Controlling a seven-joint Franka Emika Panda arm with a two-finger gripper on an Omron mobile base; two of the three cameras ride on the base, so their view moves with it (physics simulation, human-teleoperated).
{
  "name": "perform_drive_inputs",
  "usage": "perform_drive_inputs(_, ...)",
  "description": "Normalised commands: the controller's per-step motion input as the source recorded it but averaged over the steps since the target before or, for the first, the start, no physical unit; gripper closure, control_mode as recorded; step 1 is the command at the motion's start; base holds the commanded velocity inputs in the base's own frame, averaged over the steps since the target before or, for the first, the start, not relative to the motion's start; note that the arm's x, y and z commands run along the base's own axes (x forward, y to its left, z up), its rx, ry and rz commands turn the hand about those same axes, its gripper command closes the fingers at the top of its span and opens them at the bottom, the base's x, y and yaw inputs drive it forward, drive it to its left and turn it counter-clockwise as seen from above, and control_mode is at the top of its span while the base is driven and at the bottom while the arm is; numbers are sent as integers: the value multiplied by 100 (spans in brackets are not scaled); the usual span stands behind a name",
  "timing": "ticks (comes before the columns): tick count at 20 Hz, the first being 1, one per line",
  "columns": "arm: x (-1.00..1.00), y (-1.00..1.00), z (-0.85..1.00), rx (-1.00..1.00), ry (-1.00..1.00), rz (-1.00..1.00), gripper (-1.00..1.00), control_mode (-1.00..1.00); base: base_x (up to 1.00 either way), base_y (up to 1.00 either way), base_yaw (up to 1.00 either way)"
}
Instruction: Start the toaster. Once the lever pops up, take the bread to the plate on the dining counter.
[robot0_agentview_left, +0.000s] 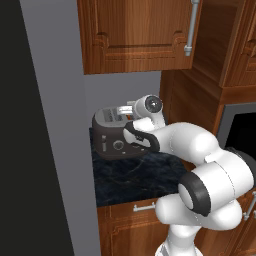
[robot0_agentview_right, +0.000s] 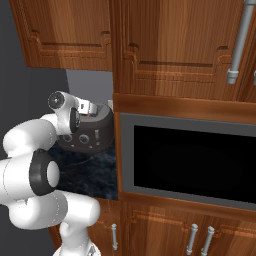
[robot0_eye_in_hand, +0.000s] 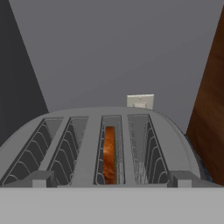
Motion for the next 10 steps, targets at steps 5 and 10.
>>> perform_drive_inputs(5,0,0,0,0,0,0,-100,-100,0,0,0)
perform_drive_inputs(10,0,0,0,0,0,0,-100,-100,0,0,0)
